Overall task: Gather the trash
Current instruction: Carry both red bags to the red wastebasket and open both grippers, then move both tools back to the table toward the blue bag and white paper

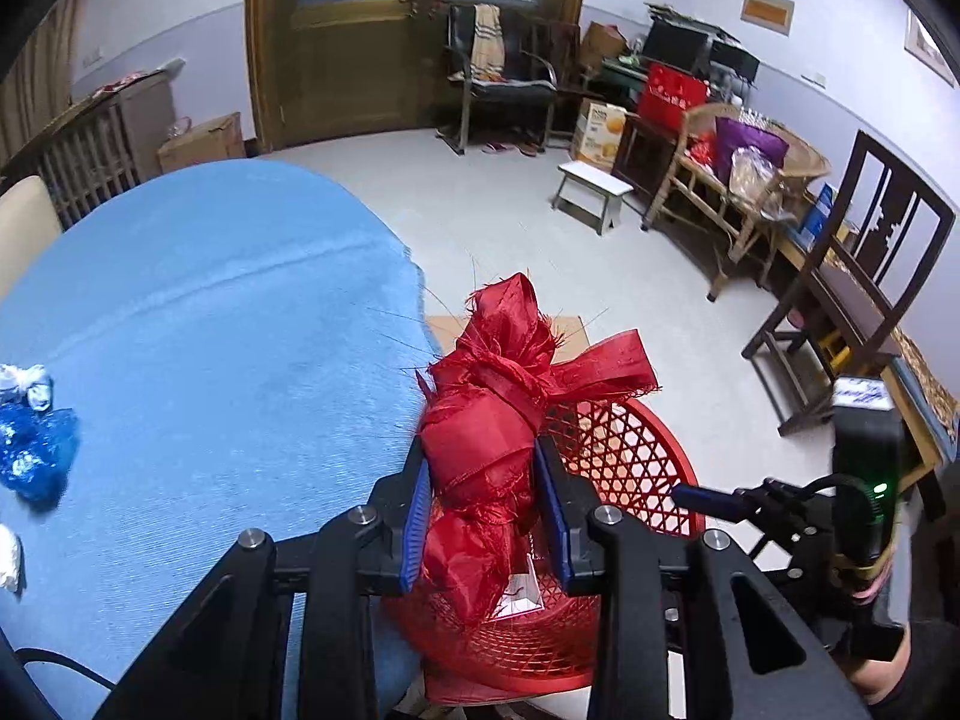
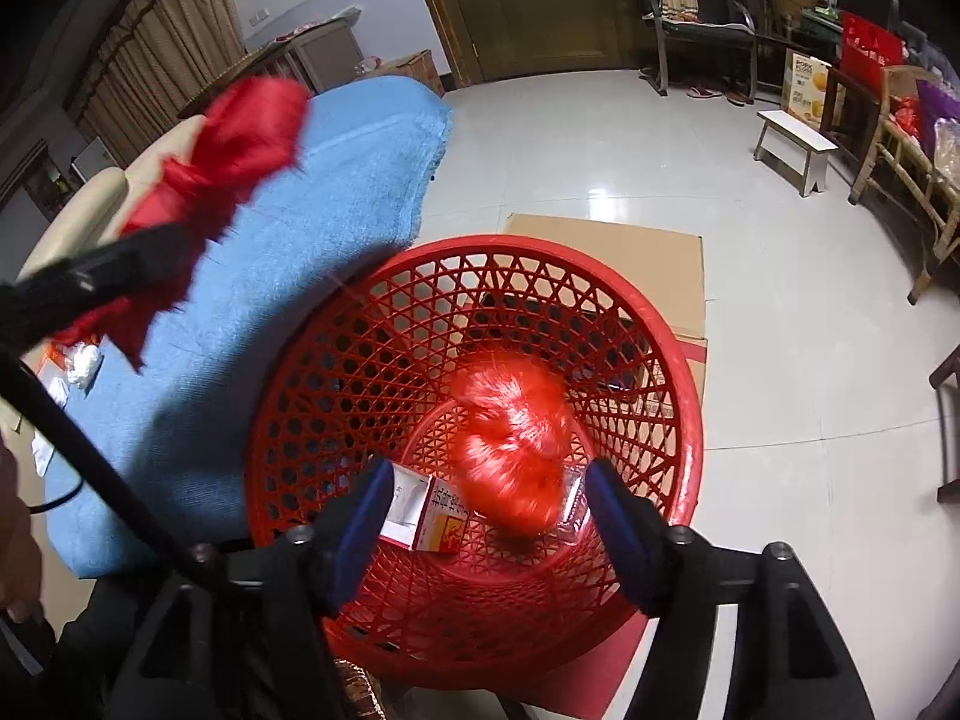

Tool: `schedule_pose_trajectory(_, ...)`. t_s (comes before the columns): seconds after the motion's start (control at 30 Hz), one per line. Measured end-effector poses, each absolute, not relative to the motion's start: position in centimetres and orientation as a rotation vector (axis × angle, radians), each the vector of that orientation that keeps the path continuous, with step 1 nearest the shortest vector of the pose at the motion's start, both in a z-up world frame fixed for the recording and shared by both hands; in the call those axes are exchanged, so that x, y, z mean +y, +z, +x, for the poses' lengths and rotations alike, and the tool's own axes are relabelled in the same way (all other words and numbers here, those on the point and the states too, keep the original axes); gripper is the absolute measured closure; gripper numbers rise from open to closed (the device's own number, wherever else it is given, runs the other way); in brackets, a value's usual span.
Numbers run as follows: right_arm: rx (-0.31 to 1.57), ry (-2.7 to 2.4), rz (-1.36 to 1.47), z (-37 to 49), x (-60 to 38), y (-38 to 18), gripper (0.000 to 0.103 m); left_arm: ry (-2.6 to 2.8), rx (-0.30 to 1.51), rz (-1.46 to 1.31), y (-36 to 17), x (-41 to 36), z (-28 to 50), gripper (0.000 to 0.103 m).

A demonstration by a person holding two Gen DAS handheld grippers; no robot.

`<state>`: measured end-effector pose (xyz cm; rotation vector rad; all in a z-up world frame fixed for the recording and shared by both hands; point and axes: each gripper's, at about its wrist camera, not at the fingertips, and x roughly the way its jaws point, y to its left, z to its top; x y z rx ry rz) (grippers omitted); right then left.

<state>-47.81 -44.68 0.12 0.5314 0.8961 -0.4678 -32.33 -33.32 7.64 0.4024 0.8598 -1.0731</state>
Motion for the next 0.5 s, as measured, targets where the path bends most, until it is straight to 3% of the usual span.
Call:
schedule_pose_trajectory(0.03,0.891,-0.483,0.531,-48.1,-44.8,0.3,0.033,-1.08,0.872,0.406,7.4,-33.5,-32.3,0.064)
schedule_pose_trajectory(0.2,0.858,-0.528,0.54,-48.9,-45.3,1.5,0.033,-1.085,0.875,0.396,7.3,-33.4,-32.2,0.035)
schedule_pose_trajectory(0.5,0.776,-0.572,0.516,-48.7,-44.5,5.1,0.033,-0.998,0.808,0.267,10.4,-27.3,-29.2,0.034)
